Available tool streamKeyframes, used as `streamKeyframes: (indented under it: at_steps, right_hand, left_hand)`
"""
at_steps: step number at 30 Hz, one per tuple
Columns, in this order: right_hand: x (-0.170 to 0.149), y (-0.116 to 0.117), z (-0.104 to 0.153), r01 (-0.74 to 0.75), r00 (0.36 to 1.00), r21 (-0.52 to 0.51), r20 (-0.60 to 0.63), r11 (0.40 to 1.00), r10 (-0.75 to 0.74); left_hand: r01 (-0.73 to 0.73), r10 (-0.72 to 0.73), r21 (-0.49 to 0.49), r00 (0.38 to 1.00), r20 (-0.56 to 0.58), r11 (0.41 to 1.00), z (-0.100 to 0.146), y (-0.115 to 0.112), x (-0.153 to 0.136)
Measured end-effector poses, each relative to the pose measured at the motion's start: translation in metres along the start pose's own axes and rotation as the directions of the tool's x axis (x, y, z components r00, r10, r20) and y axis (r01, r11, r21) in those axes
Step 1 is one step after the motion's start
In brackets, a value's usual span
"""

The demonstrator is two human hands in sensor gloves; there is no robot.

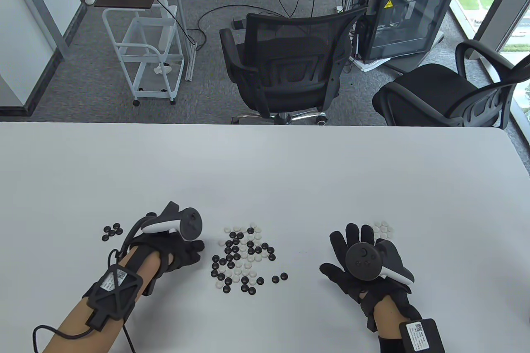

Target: Go stone sorting task

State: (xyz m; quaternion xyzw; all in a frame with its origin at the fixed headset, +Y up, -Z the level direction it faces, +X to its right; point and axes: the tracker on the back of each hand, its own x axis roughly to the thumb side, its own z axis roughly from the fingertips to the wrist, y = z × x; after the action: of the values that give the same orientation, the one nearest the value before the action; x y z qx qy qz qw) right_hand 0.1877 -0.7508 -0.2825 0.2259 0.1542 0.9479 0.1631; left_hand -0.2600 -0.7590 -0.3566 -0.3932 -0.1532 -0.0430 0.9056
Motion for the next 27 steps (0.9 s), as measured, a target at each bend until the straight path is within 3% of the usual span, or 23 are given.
streamKeyframes:
  at_steps: [7, 13, 27]
  right_hand:
    - [0.0, 0.0, 0.0, -0.005, 1.0, 0.006, -0.003, 1.0, 0.005]
    - [0.0, 0.001, -0.001, -0.009, 1.0, 0.014, -0.006, 1.0, 0.009]
    - [0.0, 0.0, -0.001, 0.0, 1.0, 0.011, -0.009, 1.0, 0.0]
  left_hand:
    - [-0.211, 0.216, 0.046, 0.957, -0.196, 0.976, 0.044, -0.038, -0.102]
    - [-0.394, 0.409, 0.108, 0.876, -0.257, 0.913, 0.056, -0.058, -0.16]
    - [-0.479, 0.503, 0.154, 0.826, -0.254, 0.864, 0.052, -0.045, -0.172]
